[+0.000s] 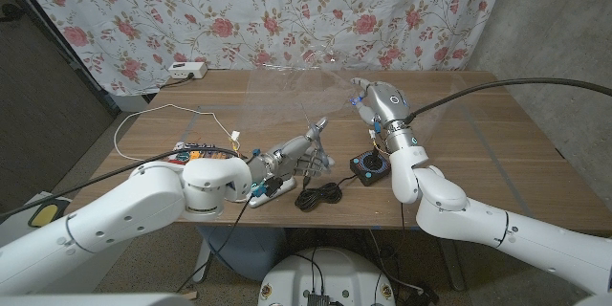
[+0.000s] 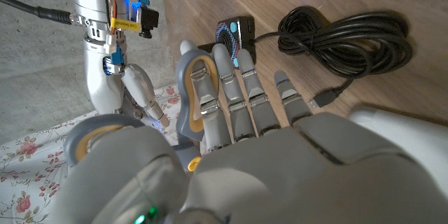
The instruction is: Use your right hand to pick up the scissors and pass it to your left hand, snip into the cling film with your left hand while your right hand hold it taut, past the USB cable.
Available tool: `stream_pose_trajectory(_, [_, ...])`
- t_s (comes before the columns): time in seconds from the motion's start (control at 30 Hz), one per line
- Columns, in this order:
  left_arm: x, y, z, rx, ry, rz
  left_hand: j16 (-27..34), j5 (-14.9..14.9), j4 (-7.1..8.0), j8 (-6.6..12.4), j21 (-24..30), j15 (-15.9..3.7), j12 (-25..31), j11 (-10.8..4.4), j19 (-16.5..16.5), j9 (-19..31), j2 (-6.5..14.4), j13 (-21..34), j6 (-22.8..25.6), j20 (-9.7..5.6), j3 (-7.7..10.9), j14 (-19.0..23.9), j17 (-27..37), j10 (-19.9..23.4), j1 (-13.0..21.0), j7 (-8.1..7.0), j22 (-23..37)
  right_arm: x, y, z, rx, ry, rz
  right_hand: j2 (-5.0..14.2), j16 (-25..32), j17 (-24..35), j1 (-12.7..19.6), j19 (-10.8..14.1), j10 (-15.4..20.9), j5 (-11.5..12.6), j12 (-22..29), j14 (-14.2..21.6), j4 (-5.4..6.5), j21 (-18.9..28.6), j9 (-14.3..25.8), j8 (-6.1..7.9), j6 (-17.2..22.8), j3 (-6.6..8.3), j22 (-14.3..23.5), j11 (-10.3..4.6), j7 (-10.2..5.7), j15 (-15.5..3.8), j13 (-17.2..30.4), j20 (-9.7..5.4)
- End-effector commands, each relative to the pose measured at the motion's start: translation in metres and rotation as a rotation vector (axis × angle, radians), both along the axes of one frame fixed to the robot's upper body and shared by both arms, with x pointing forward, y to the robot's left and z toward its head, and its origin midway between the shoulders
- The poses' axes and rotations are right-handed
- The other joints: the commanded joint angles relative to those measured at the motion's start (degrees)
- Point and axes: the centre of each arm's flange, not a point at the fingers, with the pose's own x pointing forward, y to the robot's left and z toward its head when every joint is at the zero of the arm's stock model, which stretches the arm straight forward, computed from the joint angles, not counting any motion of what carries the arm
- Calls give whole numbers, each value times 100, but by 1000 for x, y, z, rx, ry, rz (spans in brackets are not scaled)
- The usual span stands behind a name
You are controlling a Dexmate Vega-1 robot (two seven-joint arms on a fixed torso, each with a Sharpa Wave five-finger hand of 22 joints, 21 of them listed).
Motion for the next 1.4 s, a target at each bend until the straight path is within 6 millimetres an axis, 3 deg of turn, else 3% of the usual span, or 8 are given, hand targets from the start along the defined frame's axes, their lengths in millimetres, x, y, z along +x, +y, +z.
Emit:
stream_pose_trajectory(0.03, [2,-7,-10,10,47,-30,21,-15,14,-18,-1,16,34,-56,16,9,37,6,-50,15,-24,5,-11,25,8,81,14,2,1,0,1,0,-2,15,35,15,63,27,0,29,23,-20,-9,0,11,5,24,-14,24,-23,39,-1006,8,32])
stream_pose_trajectory(0.9, [2,-17,-21,6,96,-64,28,-13,14,-57,2,19,41,-59,18,34,49,-1,-42,14,-22,10,-10,23,17,80,15,-1,-1,1,-2,-1,-3,17,39,19,71,21,7,33,25,-19,-6,-2,14,-15,22,-27,24,-23,42,-1005,7,38])
stream_pose_trajectory(1.4, [3,-15,-14,17,61,-58,34,-13,19,-78,1,25,43,-64,14,36,54,-7,-23,15,-24,16,-8,20,13,88,15,-3,-2,-1,-1,-1,-9,16,41,22,68,18,12,35,26,-23,0,-2,15,-22,29,-39,24,-24,34,-1002,6,39])
